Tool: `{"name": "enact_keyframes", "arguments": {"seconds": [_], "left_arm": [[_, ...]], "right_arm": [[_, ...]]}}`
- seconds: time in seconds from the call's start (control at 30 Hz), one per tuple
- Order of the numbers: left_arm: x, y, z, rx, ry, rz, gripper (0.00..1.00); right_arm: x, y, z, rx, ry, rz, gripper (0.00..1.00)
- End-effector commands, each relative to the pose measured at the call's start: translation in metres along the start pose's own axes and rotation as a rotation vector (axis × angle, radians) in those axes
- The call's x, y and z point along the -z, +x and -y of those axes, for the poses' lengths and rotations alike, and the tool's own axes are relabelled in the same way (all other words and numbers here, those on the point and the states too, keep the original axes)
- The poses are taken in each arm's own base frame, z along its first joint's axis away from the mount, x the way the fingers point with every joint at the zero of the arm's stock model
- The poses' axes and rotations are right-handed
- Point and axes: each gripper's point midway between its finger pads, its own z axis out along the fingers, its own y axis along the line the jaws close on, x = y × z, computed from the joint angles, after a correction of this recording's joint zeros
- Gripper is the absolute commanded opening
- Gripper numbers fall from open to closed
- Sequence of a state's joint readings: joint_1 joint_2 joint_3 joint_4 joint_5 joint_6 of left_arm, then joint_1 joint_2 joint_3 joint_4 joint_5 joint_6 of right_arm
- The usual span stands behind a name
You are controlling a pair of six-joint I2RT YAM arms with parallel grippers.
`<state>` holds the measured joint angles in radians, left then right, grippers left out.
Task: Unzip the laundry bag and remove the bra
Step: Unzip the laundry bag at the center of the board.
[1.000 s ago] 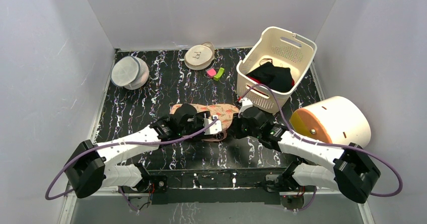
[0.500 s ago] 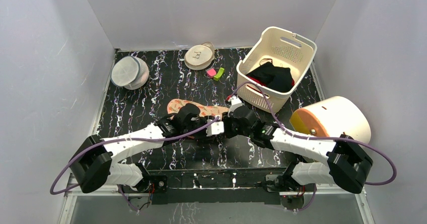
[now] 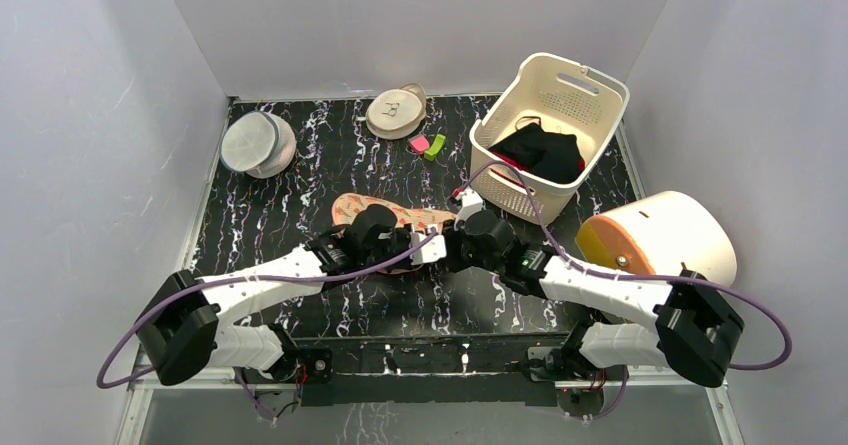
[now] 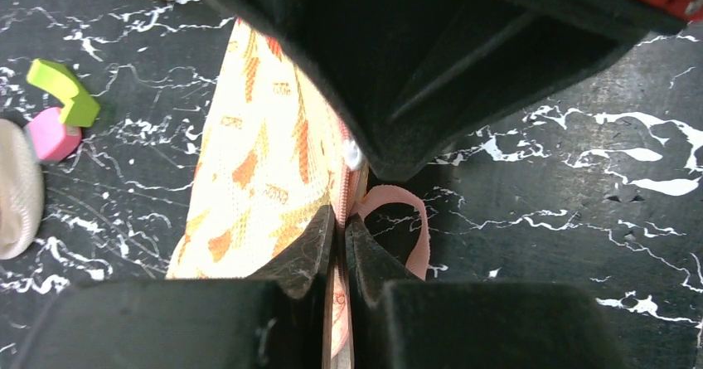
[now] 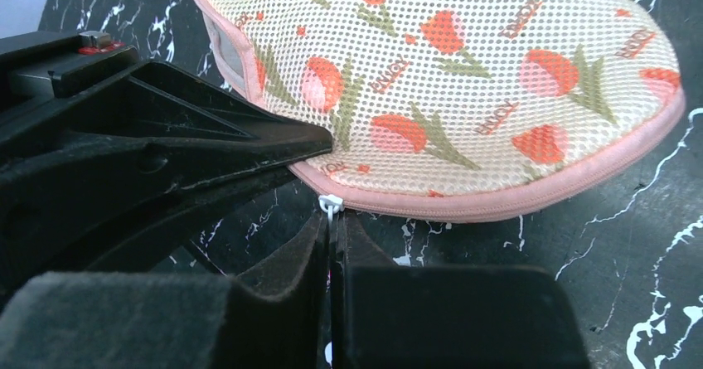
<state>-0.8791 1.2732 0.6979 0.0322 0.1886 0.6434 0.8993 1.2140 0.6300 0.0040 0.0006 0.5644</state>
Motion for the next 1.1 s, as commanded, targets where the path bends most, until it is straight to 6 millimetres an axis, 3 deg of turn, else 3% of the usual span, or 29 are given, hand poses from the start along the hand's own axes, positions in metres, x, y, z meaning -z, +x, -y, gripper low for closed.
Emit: {"name": "enact_keyframes", "arguments": {"seconds": [0.0, 0.3, 0.37, 0.47, 0.53, 0.63, 0.7, 0.77, 0.83, 0.9, 1.0, 1.07], "left_arm": [[0.017, 0.000, -0.022, -0.033, -0.126, -0.004, 0.00], [0.031, 0.004, -0.034, -0.057, -0.225, -0.005, 0.00], [0.028, 0.005, -0.032, -0.052, -0.212, -0.010, 0.00], [0.022, 0.004, -0.023, -0.049, -0.150, -0.008, 0.00], [0.019, 0.003, -0.020, -0.044, -0.124, -0.014, 0.21], [0.017, -0.002, -0.015, -0.032, -0.084, 0.003, 0.44], [0.019, -0.017, -0.002, -0.024, -0.026, 0.084, 0.55], [0.021, -0.033, 0.004, 0.007, 0.003, 0.149, 0.59], [0.023, -0.046, 0.007, 0.029, 0.017, 0.208, 0.72], [0.022, -0.046, 0.003, 0.036, -0.008, 0.210, 0.75], [0.015, -0.028, -0.010, 0.034, -0.076, 0.112, 0.72], [0.012, -0.028, -0.010, 0.037, -0.069, 0.108, 0.70]], "right_arm": [[0.012, -0.032, 0.003, 0.007, 0.032, 0.115, 0.00], [0.021, -0.048, 0.056, -0.039, 0.106, 0.114, 0.00], [0.020, -0.048, 0.056, -0.025, 0.115, 0.090, 0.00], [0.013, -0.043, 0.042, -0.018, 0.058, 0.050, 0.00], [0.009, -0.040, 0.031, -0.014, 0.026, 0.045, 0.00], [0.005, -0.037, 0.015, -0.024, -0.016, 0.051, 0.00], [0.000, -0.039, 0.000, -0.049, -0.061, 0.064, 0.00], [-0.002, -0.044, -0.009, -0.063, -0.098, 0.080, 0.00], [-0.004, -0.051, -0.017, -0.067, -0.118, 0.089, 0.00], [-0.005, -0.056, -0.024, -0.059, -0.120, 0.099, 0.00], [-0.005, -0.051, -0.025, -0.063, -0.125, 0.093, 0.00], [-0.005, -0.048, -0.028, -0.063, -0.137, 0.091, 0.00]]}}
